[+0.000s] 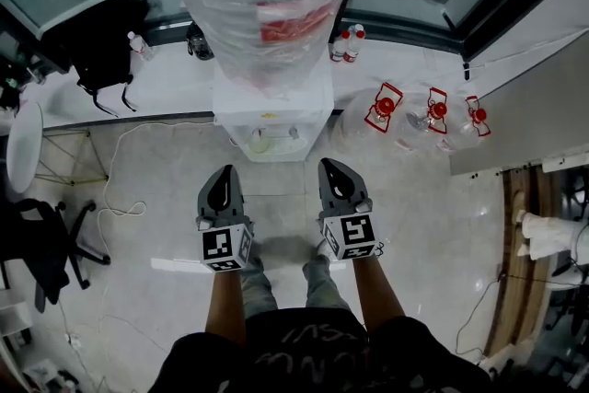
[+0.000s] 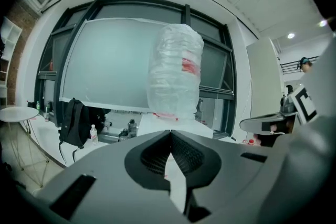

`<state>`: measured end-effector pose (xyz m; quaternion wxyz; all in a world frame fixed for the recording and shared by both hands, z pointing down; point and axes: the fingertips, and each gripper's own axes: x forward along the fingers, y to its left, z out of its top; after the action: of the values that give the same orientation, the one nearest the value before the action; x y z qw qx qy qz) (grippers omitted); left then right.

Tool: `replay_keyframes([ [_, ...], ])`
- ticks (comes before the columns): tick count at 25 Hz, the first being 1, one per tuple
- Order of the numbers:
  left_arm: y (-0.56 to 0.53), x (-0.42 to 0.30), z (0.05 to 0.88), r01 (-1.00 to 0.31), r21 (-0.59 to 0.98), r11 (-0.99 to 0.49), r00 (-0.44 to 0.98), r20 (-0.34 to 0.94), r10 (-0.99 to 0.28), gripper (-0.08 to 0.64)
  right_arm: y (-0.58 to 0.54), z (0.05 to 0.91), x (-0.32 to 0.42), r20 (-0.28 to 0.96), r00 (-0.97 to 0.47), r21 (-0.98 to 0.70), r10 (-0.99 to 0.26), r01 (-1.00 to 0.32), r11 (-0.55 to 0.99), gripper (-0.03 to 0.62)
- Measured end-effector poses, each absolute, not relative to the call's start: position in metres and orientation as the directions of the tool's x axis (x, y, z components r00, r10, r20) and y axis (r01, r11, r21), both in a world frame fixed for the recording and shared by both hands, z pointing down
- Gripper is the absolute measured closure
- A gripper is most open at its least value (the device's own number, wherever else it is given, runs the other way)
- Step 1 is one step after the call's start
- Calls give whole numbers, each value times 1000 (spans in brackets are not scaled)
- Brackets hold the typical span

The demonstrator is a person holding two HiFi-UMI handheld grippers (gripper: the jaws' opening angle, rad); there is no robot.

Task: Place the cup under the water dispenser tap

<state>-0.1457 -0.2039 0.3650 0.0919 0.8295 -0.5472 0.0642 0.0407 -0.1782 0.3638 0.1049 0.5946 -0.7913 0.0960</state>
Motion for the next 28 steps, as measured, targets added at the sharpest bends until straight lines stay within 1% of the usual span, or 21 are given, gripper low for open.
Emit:
replay_keyframes([
  [5, -202, -149, 338, -923, 55, -380, 384, 179, -906, 543, -175, 336, 43, 279, -255, -9, -926, -965, 263, 578],
  [14, -204, -152, 294, -924, 29, -380, 381, 123, -916, 543, -179, 296, 52, 215, -233, 14, -948, -970, 242, 578],
  [20, -201, -154, 278, -921, 38, -387, 389, 100, -916, 543, -178, 284, 57, 220, -216, 18, -951, -974, 226, 578],
  [28, -199, -150, 257, -912, 18, -409, 409, 81, -909, 543, -177, 265, 52, 188, -222, 32, -957, -972, 232, 578],
])
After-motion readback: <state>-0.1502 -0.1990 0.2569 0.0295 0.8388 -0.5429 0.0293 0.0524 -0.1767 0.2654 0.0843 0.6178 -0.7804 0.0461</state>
